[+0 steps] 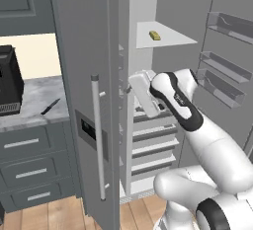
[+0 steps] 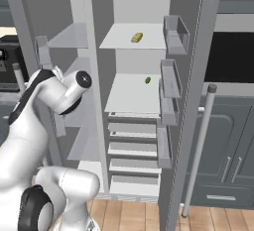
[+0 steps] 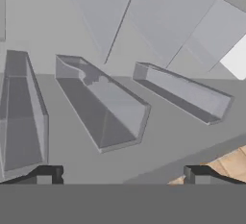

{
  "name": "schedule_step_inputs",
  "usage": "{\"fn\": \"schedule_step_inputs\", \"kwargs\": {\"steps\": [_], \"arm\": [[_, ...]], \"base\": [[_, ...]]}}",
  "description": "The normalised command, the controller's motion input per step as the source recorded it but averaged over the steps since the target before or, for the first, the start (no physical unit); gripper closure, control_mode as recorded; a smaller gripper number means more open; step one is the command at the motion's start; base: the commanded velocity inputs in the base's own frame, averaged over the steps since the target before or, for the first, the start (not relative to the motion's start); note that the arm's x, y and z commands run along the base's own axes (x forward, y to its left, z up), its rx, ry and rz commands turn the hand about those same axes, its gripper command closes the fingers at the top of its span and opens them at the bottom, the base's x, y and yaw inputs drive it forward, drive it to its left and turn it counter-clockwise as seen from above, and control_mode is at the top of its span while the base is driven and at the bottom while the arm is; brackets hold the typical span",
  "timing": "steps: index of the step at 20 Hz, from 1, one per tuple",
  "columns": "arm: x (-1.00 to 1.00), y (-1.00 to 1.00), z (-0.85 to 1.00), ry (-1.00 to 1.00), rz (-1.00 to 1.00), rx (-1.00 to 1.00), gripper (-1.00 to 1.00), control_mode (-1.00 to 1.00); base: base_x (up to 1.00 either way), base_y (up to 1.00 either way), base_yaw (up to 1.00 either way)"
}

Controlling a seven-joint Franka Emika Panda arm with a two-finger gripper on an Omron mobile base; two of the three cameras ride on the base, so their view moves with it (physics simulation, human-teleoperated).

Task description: Retrieve the butter from the fridge and place it on a plate on the dining table. Then retrieve the butter knife by the fridge and place it near the plate.

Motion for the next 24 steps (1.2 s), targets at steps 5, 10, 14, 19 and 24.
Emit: {"fn": "schedule_step_inputs", "kwargs": {"steps": [5,10,14,19,24], "arm": [[0.39,0.18,-0.02,0.0,0.02,0.0,-1.0,-1.0],[0.29,0.34,-0.13,0.0,0.03,0.0,-1.0,-1.0],[0.23,0.35,-0.26,0.0,0.03,0.01,-1.0,-1.0],[-0.27,0.67,-0.24,0.05,0.0,0.04,-1.0,-1.0],[-0.8,0.93,-0.17,0.11,0.0,0.01,-1.0,-1.0]], "base": [[0.0,0.0,0.0],[0.0,0.0,0.0],[0.0,0.0,0.0],[0.0,0.0,0.0],[0.0,0.0,0.0]]}}
